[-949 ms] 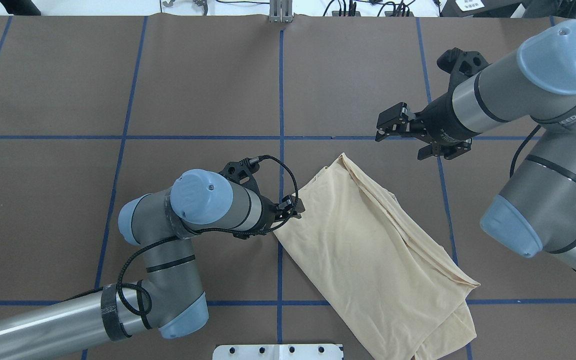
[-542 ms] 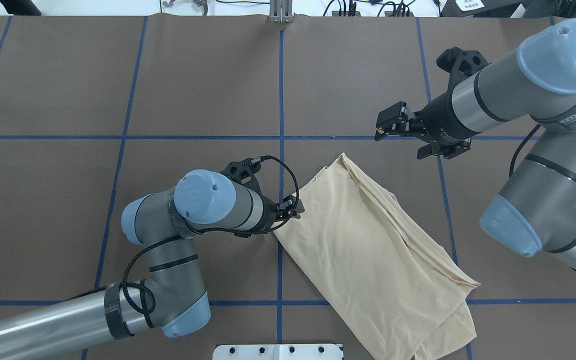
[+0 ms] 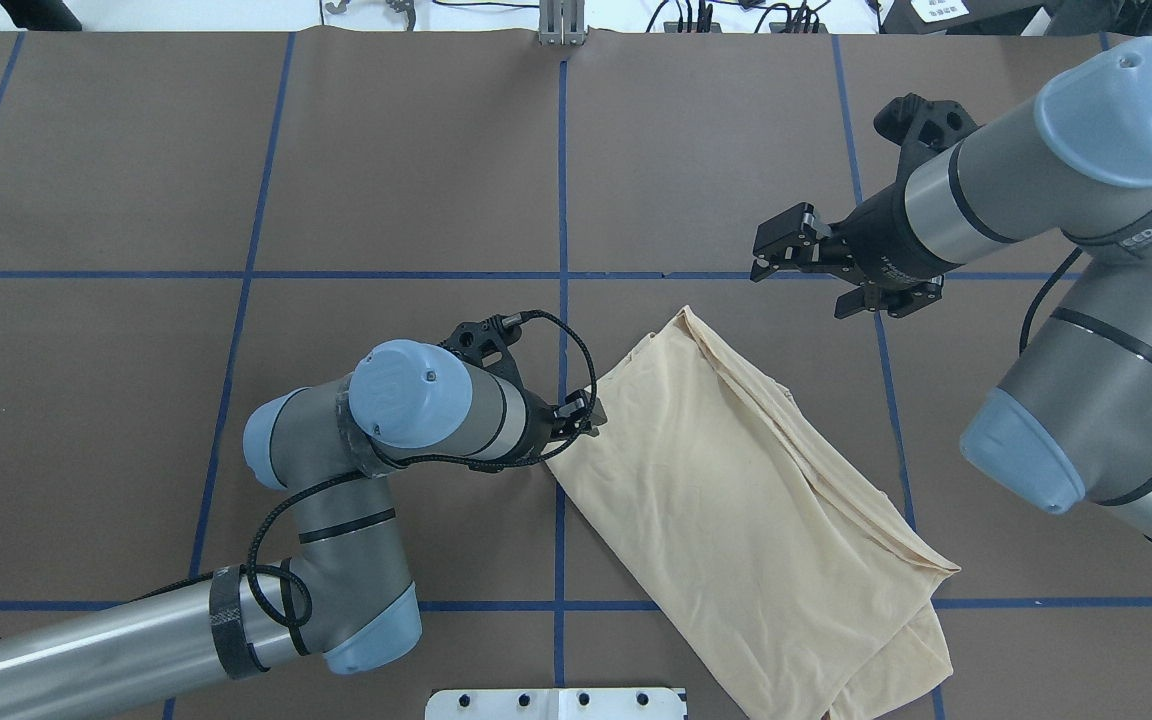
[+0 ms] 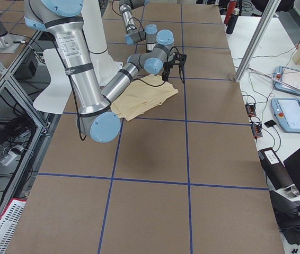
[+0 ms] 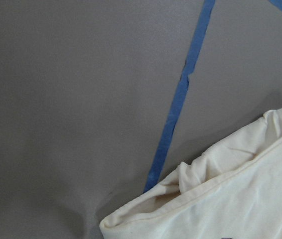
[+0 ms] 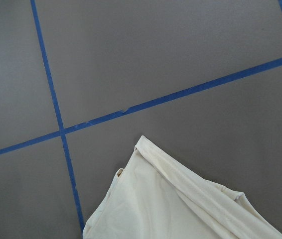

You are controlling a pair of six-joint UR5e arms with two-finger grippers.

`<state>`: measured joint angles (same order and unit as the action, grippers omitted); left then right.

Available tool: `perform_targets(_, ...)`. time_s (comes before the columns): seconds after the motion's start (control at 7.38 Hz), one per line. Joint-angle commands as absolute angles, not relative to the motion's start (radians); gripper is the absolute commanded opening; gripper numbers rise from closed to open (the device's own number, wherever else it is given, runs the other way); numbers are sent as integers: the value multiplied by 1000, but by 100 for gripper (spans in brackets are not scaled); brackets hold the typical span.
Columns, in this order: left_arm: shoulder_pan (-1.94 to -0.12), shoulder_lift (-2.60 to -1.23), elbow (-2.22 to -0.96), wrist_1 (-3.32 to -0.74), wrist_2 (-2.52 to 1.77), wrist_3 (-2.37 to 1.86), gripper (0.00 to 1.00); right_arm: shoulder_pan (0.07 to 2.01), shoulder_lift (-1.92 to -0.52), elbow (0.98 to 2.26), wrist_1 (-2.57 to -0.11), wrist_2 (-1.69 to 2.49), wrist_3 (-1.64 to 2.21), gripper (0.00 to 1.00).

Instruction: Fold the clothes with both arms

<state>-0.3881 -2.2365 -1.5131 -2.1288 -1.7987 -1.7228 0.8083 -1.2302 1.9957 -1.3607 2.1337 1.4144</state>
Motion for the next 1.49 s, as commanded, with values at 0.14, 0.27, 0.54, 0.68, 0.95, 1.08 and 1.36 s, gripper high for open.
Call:
perform_targets(0.14,-388,-2237,-1512,-2129,-1790,-1723,79,808,-1232,1996,-1361,2132,1414,100)
perform_targets(0.27,-388,-2237,-1511,-2129,-1787,-1723,78,808,-1232,1996,-1361,2132,1414,100)
perform_targets(0.54,-388,-2240,-1513,-2129,-1786,-1721,76,810,-1233,1994,-1361,2134,1414,100)
perform_targets(0.68,-388,-2240,-1513,-2129,-1787,-1721,76,810,-1233,1994,-1361,2134,1414,100)
perform_targets(0.95,-388,-2240,-1511,-2129,-1786,-1718,76,810,-1232,1994,-1361,2134,1414,100)
perform_targets(1.08,-388,-2240,-1509,-2128,-1786,-1717,76,808,-1232,1994,-1361,2135,1414,100)
perform_targets(1.36,-388,-2238,-1509,-2125,-1786,-1717,76,808,-1232,1991,-1361,2135,1414,100)
